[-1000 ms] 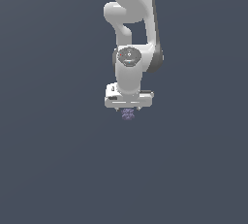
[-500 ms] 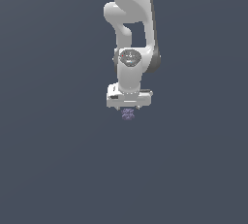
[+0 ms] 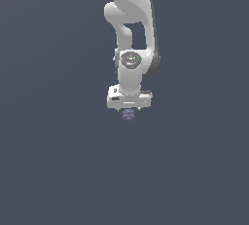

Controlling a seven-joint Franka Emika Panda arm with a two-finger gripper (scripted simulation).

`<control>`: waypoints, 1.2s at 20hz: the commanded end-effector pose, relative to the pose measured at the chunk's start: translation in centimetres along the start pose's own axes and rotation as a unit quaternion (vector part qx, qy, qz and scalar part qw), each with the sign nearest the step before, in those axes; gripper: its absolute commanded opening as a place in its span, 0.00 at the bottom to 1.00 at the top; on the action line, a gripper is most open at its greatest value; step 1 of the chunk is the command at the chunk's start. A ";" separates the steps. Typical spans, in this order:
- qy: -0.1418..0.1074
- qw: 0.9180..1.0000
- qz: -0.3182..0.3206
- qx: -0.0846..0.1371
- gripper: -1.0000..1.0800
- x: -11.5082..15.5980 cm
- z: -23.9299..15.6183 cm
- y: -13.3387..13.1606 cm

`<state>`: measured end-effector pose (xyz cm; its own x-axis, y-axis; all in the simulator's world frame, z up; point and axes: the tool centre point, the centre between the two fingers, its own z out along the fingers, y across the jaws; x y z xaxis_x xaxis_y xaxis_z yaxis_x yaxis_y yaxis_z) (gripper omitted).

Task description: Pick up the object and move it to a goal position.

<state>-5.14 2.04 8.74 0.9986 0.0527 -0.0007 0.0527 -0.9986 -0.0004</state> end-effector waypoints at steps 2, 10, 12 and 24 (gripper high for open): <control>0.000 1.000 0.000 0.000 0.96 -0.1 1.4 0.0; 0.000 1.000 -0.001 0.000 0.96 -0.1 4.2 0.0; 0.000 1.000 -0.001 0.000 0.96 -0.1 4.3 0.0; 0.001 1.000 -0.001 0.000 0.00 -0.1 4.2 0.0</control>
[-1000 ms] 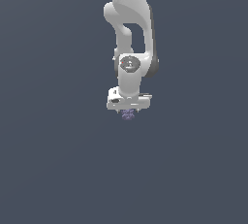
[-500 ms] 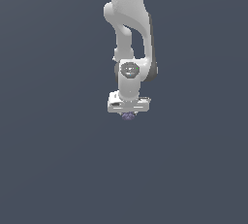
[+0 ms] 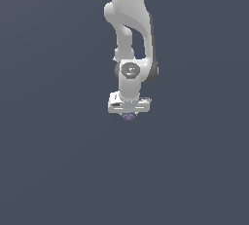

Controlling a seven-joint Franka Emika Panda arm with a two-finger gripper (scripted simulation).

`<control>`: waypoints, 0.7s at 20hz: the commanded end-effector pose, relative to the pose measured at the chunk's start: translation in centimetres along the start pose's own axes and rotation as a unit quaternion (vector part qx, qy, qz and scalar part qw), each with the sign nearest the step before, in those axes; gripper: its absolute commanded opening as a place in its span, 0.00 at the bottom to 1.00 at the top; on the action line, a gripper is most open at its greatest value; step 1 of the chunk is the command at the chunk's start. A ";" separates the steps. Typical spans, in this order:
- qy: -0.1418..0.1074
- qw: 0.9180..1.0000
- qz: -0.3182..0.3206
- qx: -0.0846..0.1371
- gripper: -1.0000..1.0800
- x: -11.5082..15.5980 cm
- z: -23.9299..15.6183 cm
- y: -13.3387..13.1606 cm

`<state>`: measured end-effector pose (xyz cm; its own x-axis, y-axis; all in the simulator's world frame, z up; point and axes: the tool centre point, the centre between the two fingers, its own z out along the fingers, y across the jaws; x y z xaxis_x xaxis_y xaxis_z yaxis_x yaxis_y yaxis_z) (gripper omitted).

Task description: Pick up the object and move it to a goal position.

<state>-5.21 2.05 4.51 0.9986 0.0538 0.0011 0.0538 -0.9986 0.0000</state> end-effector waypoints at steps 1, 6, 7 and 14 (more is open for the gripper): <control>0.000 1.000 0.000 0.000 0.00 -0.1 0.0 -0.1; 0.000 1.000 0.000 0.000 0.00 -0.4 -0.4 -1.8; 0.000 1.000 0.000 0.000 0.00 -0.6 -0.5 -2.3; 0.000 1.000 0.000 0.000 0.00 -1.8 -1.6 -7.9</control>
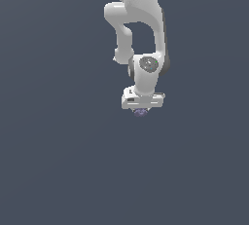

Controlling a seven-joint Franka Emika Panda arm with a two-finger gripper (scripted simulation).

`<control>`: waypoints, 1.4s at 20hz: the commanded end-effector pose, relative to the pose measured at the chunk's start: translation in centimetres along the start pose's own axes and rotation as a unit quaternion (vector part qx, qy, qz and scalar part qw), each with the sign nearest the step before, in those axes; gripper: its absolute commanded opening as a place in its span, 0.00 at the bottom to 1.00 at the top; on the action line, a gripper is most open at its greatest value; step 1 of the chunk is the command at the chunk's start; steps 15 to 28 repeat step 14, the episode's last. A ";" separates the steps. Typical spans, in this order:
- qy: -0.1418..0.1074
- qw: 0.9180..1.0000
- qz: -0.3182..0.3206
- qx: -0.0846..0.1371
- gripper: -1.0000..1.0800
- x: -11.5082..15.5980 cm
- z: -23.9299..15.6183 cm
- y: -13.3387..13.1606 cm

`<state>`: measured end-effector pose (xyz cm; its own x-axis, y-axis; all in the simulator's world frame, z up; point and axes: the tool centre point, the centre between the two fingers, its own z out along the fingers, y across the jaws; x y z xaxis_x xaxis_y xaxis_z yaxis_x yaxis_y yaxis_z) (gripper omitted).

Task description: Pick up the object and move it to a goal position.

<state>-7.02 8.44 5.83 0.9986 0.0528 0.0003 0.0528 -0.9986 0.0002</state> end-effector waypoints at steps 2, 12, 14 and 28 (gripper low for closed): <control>0.000 1.000 -0.001 0.000 0.00 -0.7 -0.7 -3.3; 0.000 1.000 -0.001 0.000 0.00 -1.5 -1.6 -8.1; 0.000 1.000 -0.001 0.000 0.00 -1.6 -1.7 -8.3; 0.000 1.000 -0.001 0.000 0.00 -1.6 -1.7 -8.3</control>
